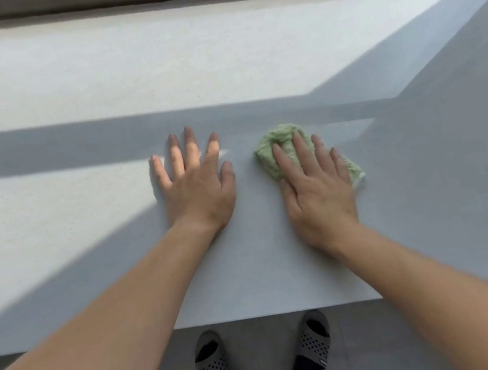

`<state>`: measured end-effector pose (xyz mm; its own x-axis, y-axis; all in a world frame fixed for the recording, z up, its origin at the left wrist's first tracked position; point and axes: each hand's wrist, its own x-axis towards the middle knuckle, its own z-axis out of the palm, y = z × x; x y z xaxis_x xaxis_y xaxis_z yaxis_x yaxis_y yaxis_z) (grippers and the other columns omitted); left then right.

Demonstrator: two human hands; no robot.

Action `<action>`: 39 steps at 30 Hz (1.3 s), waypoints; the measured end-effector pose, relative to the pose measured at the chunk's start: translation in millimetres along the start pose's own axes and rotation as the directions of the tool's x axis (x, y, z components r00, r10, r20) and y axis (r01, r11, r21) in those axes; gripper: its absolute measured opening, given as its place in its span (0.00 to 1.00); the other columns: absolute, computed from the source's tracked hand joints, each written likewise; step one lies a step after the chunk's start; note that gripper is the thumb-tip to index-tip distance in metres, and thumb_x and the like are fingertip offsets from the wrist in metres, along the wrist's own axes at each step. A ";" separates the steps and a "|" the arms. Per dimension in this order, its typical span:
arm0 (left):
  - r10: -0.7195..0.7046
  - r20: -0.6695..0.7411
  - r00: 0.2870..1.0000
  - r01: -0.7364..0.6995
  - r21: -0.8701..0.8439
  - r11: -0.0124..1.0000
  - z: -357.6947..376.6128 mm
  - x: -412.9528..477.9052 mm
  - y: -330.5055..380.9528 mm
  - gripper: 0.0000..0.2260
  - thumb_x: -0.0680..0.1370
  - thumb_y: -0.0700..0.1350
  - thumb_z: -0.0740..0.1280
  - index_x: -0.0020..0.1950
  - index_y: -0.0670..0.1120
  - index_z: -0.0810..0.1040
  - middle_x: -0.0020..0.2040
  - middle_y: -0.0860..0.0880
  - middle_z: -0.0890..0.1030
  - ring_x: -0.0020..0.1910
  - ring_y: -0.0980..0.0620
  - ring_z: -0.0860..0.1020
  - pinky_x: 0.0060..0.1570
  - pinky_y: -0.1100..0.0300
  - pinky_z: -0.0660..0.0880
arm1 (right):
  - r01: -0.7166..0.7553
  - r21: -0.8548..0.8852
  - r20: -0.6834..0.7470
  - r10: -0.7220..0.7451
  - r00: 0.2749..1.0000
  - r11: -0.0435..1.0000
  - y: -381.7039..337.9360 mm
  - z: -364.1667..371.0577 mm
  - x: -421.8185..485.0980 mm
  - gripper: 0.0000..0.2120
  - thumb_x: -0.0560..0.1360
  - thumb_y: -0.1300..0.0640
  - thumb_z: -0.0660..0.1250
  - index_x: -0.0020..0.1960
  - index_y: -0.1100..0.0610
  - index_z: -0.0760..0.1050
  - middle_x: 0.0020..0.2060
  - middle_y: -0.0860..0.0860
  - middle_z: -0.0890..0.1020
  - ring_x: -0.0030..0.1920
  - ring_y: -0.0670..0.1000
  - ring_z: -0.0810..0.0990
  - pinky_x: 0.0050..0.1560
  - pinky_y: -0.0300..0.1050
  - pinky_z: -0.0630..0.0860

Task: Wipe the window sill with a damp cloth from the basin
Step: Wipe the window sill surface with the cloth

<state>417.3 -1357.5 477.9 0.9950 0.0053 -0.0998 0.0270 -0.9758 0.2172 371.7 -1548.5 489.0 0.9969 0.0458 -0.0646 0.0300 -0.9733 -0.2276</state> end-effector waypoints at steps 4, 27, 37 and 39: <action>-0.011 -0.032 0.999 0.010 -0.030 0.999 -2.5 -2.1 2.5 0.25 0.80 0.59 0.45 0.78 0.58 0.57 0.82 0.48 0.51 0.80 0.47 0.44 0.75 0.40 0.38 | 0.336 -0.019 0.102 -0.332 0.938 0.942 27.0 -8.3 11.9 0.25 0.80 0.46 0.51 0.78 0.39 0.57 0.80 0.47 0.56 0.79 0.56 0.54 0.78 0.56 0.48; -0.031 -0.022 0.999 0.032 0.044 0.999 -9.8 2.0 8.2 0.26 0.79 0.59 0.52 0.76 0.56 0.62 0.80 0.43 0.57 0.79 0.42 0.51 0.74 0.37 0.43 | 0.240 -0.033 0.046 -0.239 0.970 0.970 12.6 -12.6 138.8 0.25 0.82 0.45 0.48 0.79 0.40 0.52 0.80 0.48 0.52 0.80 0.56 0.48 0.78 0.57 0.45; 0.075 -0.014 0.997 -0.076 -0.097 0.992 -17.2 114.6 30.0 0.29 0.78 0.58 0.50 0.78 0.52 0.58 0.81 0.44 0.49 0.80 0.46 0.42 0.76 0.45 0.37 | -0.129 0.037 -0.015 0.130 0.991 0.991 16.5 -18.2 250.2 0.25 0.81 0.46 0.49 0.78 0.38 0.53 0.81 0.48 0.51 0.80 0.56 0.47 0.78 0.56 0.43; 0.052 -0.007 0.999 -0.052 -0.062 0.997 -15.3 125.1 32.4 0.30 0.78 0.59 0.49 0.79 0.51 0.58 0.81 0.43 0.50 0.80 0.44 0.44 0.76 0.44 0.39 | 0.156 -0.003 0.000 -0.156 0.988 0.988 6.7 -13.0 237.2 0.24 0.82 0.45 0.49 0.78 0.38 0.55 0.80 0.47 0.54 0.80 0.56 0.49 0.78 0.55 0.45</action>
<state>544.1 -1385.1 487.3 0.9957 -0.0436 -0.0820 -0.0189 -0.9593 0.2816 609.3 -1547.0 484.8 0.9800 0.1970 -0.0283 0.1853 -0.9549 -0.2319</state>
